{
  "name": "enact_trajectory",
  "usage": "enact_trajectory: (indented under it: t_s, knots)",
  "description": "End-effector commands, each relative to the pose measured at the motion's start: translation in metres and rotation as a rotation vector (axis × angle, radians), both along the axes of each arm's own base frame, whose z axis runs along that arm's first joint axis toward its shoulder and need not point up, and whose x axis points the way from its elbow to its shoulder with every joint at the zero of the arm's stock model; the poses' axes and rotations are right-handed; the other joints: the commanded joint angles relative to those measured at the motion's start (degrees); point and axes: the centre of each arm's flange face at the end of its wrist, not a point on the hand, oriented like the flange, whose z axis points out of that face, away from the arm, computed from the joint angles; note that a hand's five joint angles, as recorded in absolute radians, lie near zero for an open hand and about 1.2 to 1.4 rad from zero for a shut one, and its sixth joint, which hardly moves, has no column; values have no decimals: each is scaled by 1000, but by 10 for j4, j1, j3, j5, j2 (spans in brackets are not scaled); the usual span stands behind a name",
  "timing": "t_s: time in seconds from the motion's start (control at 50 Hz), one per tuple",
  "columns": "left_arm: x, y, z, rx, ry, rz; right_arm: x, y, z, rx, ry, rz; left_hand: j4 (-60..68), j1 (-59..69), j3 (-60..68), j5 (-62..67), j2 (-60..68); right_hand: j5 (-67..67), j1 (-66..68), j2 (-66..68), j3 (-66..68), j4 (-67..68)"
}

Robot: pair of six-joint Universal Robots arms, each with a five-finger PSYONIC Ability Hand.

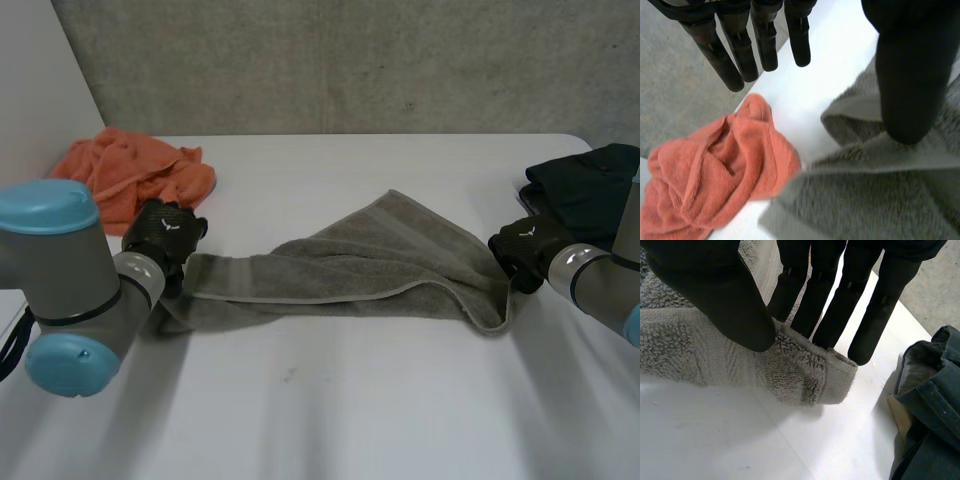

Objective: Fold the laundry.

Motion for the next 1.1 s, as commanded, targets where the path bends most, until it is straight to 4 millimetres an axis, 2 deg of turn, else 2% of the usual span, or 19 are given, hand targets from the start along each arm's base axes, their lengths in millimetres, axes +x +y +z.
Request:
enact_trajectory:
  t_s: [0.02, 0.1, 0.32, 0.34, 0.4, 0.44, 0.5, 0.52, 0.56, 0.58, 0.64, 0.66, 0.72, 0.74, 0.84, 0.92, 0.98, 1.1]
  knots:
    - [-17, 18, 15, 30, 70, -87, 1, 4, -1, 0, 14, 10, -27, -35, -33, -25, -32, 134, 148, 124, 118, 114]
    - [-23, 21, 6, 91, 75, -108, 3, 7, -2, 2, 23, 20, -26, -34, -32, -24, -31, 134, 148, 124, 118, 114]
    - [-23, -9, -27, 179, 39, -66, 6, 15, -6, 18, 35, 39, 43, 35, 37, 45, 38, 134, 148, 124, 118, 114]
    - [-23, -10, -28, 184, 36, -66, 7, 16, -6, 18, 35, 40, 67, 59, 61, 69, 62, 134, 148, 124, 118, 114]
    - [-26, -15, -24, 180, 46, -74, 7, 16, -6, 12, 39, 43, 367, 359, 361, 369, 362, 134, 148, 124, 118, 114]
    - [-28, -16, -12, 165, 62, -87, 7, 17, -4, 7, 41, 41, 584, 576, 578, 586, 579, 134, 148, 124, 118, 114]
    - [-30, -13, 5, 150, 94, -96, 6, 17, -1, -3, 43, 35, 585, 577, 579, 587, 580, 134, 148, 124, 118, 114]
    - [-31, -10, 20, 141, 126, -97, 5, 16, 4, -12, 43, 29, 585, 577, 579, 587, 580, 134, 148, 124, 118, 114]
    - [-31, -5, 36, 130, 162, -95, 4, 15, 11, -32, 43, 22, 585, 577, 579, 587, 580, 134, 148, 124, 118, 114]
    - [-29, -1, 53, 119, 195, -91, 1, 14, 23, -59, 41, 11, 585, 577, 579, 587, 580, 134, 148, 124, 118, 114]
    - [-24, 4, 76, 104, 233, -85, -5, 13, 48, -109, 37, -13, 585, 577, 579, 587, 580, 134, 148, 124, 118, 114]
    - [-19, 8, 91, 92, 248, -82, -8, 15, 67, -147, 34, -23, 585, 577, 579, 587, 580, 134, 148, 124, 118, 114]
    - [-14, 15, 113, 72, 258, -88, -12, 20, 95, -187, 36, -32, 585, 577, 579, 587, 580, 134, 148, 124, 118, 114]
    - [-11, 19, 124, 64, 256, -91, -13, 24, 111, -207, 45, -35, 585, 577, 579, 587, 580, 134, 148, 124, 118, 114]
    - [-4, 22, 139, 83, 216, -76, -15, 41, 135, -177, 138, -33, 585, 577, 579, 587, 580, 134, 148, 124, 118, 114]
    - [3, 13, 128, 137, 137, -26, -15, 47, 136, -124, 232, -11, 585, 577, 579, 587, 580, 134, 148, 124, 118, 114]
    - [7, 2, 108, 198, 40, 13, -15, 45, 126, -75, 305, 10, 585, 577, 579, 587, 580, 134, 148, 124, 118, 114]
    - [4, -22, 66, 273, -73, 63, -2, 33, 91, -19, 414, 91, 585, 577, 579, 587, 580, 134, 148, 124, 118, 114]
